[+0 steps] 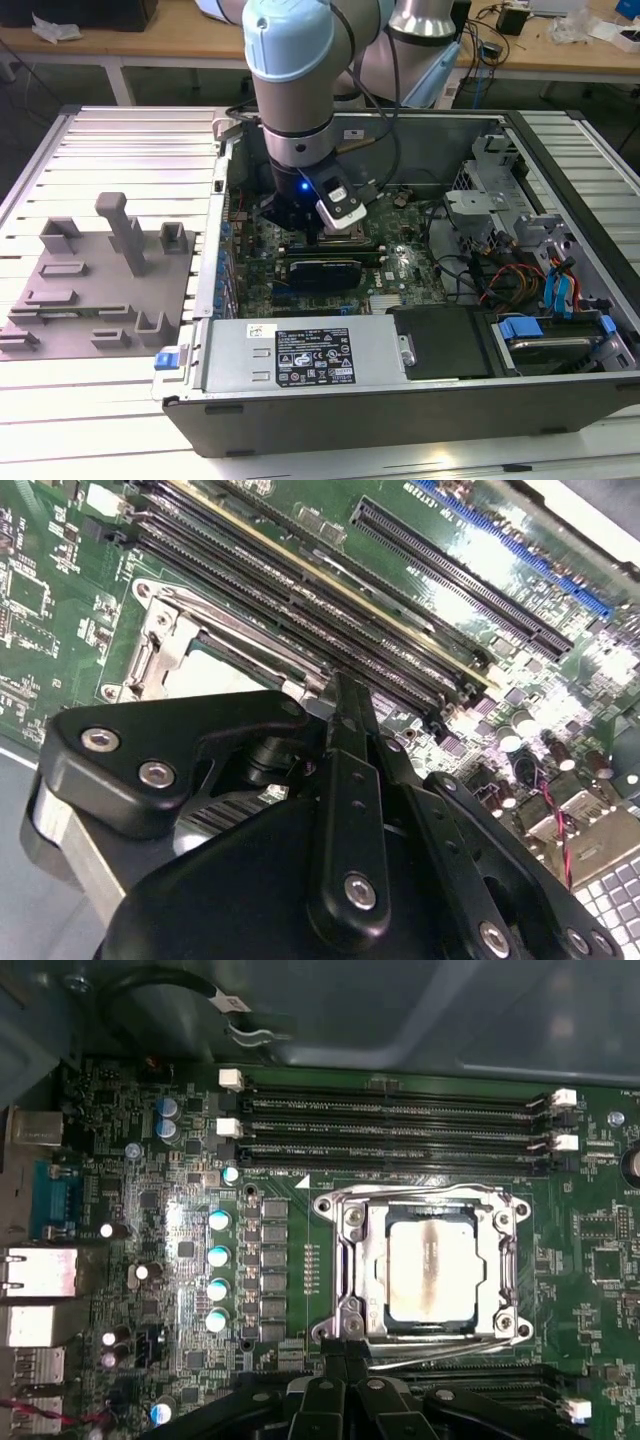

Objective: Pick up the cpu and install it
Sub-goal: 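Install the second cpu locking lever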

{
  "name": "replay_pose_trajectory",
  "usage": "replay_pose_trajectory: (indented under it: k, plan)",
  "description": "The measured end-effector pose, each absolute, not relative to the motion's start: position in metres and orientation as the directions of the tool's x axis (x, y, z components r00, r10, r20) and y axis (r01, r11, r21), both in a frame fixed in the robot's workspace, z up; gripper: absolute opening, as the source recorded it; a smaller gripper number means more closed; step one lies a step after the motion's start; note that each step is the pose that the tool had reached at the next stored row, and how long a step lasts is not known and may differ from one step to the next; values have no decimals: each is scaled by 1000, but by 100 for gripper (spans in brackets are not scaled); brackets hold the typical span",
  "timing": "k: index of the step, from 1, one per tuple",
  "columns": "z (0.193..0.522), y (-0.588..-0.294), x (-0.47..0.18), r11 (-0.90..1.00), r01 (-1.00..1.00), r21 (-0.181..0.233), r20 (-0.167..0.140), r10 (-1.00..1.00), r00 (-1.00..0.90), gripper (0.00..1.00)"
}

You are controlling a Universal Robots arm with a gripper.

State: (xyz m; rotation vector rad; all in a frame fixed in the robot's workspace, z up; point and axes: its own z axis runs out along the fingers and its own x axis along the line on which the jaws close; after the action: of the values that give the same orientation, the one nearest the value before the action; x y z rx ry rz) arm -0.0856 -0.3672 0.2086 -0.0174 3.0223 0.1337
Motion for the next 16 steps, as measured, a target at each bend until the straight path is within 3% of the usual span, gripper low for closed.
replay_pose_trajectory:
  k: [10,16]
  plan:
    - [208,-376,-86,993,-17,113,-116,-3,-993,11]
    - [208,-386,-86,986,-17,167,-117,3,-993,11]
